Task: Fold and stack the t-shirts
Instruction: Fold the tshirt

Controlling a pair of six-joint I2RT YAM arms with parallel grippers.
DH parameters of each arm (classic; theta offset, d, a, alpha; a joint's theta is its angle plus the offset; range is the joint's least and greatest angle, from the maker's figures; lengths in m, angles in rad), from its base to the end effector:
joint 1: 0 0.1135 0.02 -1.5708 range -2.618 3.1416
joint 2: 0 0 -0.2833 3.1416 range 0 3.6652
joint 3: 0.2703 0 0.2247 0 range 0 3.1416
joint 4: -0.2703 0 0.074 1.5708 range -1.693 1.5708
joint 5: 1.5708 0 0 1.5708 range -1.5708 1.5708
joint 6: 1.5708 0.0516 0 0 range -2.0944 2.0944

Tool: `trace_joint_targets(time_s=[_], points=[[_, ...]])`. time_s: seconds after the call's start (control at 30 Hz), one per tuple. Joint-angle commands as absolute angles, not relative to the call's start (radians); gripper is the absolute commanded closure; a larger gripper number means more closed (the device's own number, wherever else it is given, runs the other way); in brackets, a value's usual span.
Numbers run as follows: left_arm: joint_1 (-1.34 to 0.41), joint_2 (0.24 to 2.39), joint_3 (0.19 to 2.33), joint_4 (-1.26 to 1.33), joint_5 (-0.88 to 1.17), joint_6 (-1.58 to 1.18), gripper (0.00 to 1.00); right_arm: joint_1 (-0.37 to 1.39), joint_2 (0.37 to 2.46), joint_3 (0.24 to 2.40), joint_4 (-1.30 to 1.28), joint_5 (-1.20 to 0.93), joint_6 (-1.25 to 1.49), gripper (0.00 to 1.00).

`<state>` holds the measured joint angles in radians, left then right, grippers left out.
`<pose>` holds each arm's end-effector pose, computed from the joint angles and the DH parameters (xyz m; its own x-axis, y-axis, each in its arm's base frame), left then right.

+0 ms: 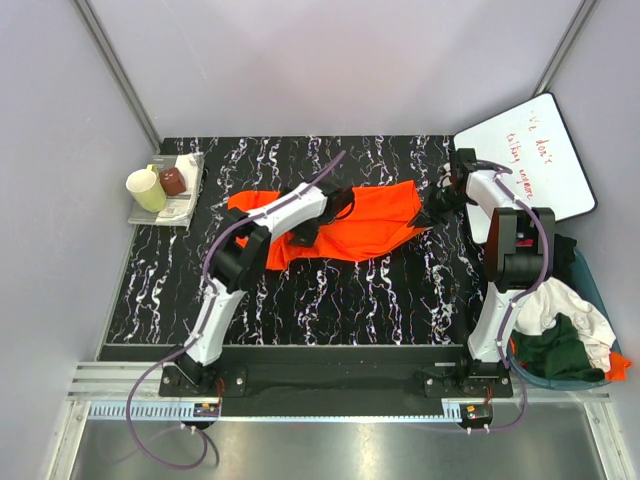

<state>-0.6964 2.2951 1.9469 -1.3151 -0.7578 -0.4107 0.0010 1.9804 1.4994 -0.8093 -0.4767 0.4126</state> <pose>0.3461 -0.2431 0.1972 -0.9058 0.3794 -0.1885 0.1669 0.7286 0.6643 0.3857 0.0241 0.2112 -0.9316 0.3554 -0.0768 0.2682 0.8142 0.5149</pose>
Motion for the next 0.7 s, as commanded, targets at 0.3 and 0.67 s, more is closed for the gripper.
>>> trace_joint_targets(time_s=[0.3, 0.67], points=[[-0.698, 1.679, 1.476, -1.093, -0.346, -0.541, 0.05, 0.006, 2.006, 1.511, -0.807, -0.52, 0.393, 1.0], [-0.647, 1.522, 1.155, -0.715, 0.144, -0.788, 0.26, 0.006, 2.037, 1.517, -0.799, -0.545, 0.39, 1.0]])
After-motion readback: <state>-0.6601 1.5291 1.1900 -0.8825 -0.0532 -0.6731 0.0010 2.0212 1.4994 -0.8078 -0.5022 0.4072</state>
